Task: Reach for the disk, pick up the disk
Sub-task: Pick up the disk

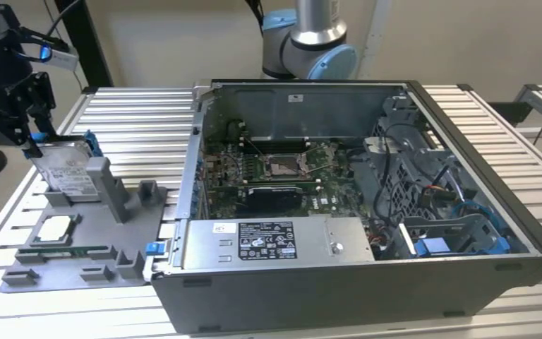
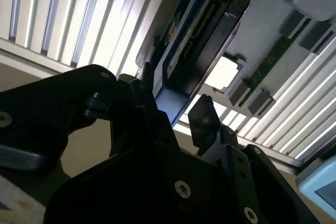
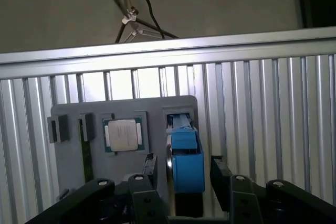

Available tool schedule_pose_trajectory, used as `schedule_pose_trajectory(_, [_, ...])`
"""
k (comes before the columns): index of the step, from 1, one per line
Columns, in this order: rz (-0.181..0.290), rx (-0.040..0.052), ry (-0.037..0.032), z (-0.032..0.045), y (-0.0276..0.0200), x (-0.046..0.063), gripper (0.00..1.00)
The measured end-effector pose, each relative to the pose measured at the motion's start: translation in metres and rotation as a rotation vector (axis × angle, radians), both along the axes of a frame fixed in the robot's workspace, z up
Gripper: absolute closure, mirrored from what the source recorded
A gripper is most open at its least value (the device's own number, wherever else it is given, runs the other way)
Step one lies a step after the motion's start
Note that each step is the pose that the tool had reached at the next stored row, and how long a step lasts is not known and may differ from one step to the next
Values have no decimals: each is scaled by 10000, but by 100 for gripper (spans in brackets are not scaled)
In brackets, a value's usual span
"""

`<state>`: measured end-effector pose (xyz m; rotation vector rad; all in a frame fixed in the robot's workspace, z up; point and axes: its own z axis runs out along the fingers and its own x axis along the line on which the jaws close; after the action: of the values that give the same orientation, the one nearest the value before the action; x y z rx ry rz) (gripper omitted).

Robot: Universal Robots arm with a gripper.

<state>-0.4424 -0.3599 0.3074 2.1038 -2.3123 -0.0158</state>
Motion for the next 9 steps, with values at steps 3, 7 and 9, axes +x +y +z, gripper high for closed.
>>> schedule_pose_trajectory(3, [0, -4, 1, -54, 0, -2, 0])
schedule_pose_trajectory(7, [0, -17, 1, -127, 0, -5, 0])
schedule_pose_trajectory(9, [0, -19, 1, -163, 0, -5, 0])
